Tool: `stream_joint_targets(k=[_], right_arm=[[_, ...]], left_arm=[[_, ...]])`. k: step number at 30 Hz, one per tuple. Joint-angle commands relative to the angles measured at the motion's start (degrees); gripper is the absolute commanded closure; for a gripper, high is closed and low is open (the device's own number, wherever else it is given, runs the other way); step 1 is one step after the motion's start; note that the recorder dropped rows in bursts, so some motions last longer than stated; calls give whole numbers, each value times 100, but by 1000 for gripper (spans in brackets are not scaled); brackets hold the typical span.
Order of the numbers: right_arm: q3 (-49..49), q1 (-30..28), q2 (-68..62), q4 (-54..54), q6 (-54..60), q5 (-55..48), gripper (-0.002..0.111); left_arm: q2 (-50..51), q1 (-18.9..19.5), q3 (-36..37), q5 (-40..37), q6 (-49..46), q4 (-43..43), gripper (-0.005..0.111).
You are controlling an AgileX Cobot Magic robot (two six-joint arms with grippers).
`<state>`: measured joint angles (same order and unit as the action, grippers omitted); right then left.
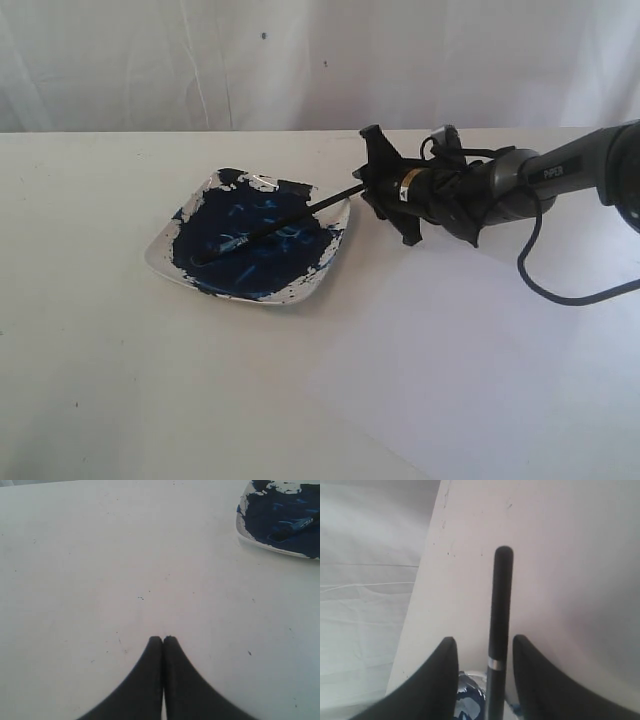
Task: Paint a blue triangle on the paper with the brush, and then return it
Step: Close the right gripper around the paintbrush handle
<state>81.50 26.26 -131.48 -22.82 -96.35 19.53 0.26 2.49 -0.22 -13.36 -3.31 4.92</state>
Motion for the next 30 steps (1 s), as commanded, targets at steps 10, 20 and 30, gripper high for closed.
stream_joint_targets(k=[10,20,30], right_arm=[[238,-65,-281,-6,-32,31,73],[238,-65,-280,-6,-273,31,73],[238,-65,-280,5,-285,31,94]], left_arm=[[-26,-47,22,3,25,33,107],[-26,-47,22,3,25,33,107],[-26,-47,22,3,25,33,107]])
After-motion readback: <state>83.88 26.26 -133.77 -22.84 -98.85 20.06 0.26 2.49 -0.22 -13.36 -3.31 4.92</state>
